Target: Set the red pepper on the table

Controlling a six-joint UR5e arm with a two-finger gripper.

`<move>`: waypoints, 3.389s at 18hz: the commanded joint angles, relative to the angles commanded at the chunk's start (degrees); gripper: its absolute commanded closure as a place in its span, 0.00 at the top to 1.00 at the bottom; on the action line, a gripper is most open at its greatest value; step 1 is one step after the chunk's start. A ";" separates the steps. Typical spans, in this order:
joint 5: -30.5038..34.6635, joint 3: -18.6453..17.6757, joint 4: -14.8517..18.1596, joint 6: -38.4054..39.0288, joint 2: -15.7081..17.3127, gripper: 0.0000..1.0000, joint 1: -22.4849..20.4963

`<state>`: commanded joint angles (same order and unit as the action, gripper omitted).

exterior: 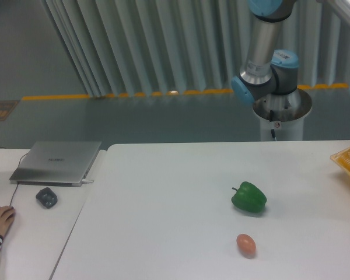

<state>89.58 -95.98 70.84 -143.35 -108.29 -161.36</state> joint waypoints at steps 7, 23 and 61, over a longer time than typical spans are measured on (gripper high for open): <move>-6.25 6.14 8.07 0.79 2.03 0.70 -1.32; -12.15 7.56 2.47 25.82 1.15 0.70 9.30; 6.49 7.74 -10.46 50.63 -9.05 1.00 29.88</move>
<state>96.07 -88.24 60.38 -92.72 -117.34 -131.48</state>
